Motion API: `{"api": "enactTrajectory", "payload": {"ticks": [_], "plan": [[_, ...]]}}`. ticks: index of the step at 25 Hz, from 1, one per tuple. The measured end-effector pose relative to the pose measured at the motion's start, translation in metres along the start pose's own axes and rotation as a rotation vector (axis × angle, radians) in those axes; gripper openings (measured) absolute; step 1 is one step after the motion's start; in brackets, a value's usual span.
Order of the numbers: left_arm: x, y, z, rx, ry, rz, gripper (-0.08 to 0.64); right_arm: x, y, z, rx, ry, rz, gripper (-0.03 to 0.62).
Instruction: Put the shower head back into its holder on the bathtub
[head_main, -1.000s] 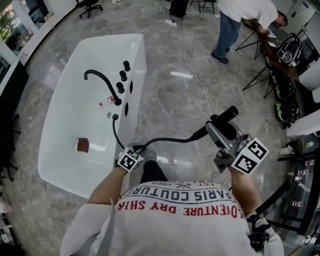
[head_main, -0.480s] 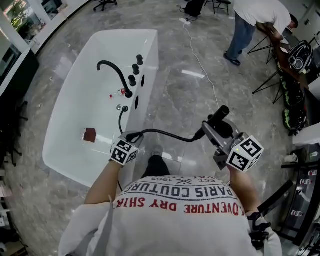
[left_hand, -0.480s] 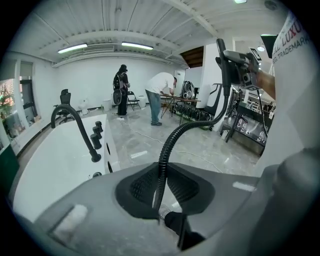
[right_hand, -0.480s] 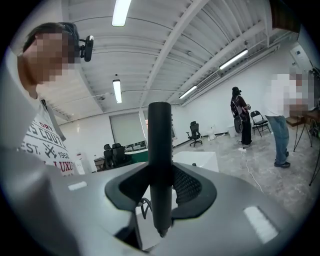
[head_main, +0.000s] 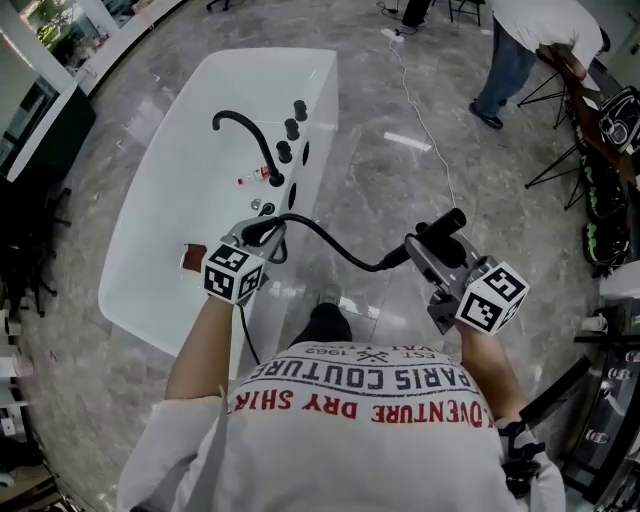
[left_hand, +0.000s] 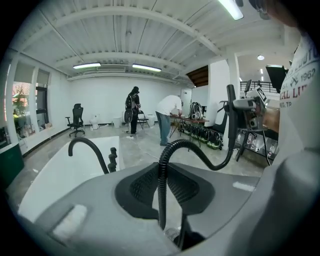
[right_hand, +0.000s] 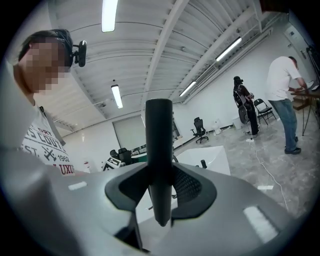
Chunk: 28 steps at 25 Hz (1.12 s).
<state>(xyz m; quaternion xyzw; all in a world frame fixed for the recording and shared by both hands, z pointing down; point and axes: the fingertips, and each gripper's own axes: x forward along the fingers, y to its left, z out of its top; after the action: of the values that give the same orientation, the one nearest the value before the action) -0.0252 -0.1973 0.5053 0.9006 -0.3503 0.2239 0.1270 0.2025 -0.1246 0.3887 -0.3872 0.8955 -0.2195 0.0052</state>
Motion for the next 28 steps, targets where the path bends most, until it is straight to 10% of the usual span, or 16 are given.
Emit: {"api": "enactTrajectory", "payload": {"ticks": [12,28], "plan": [[-0.032,0.064,0.121,0.124,-0.139,0.079,0.055,0.041,-0.010,0.042,-0.007,-0.030,0.014,0.135],[-0.013,0.139,0.177,0.151,-0.182,0.122,0.055,0.096,-0.036,0.072,-0.013,-0.011,0.003,0.135]]}}
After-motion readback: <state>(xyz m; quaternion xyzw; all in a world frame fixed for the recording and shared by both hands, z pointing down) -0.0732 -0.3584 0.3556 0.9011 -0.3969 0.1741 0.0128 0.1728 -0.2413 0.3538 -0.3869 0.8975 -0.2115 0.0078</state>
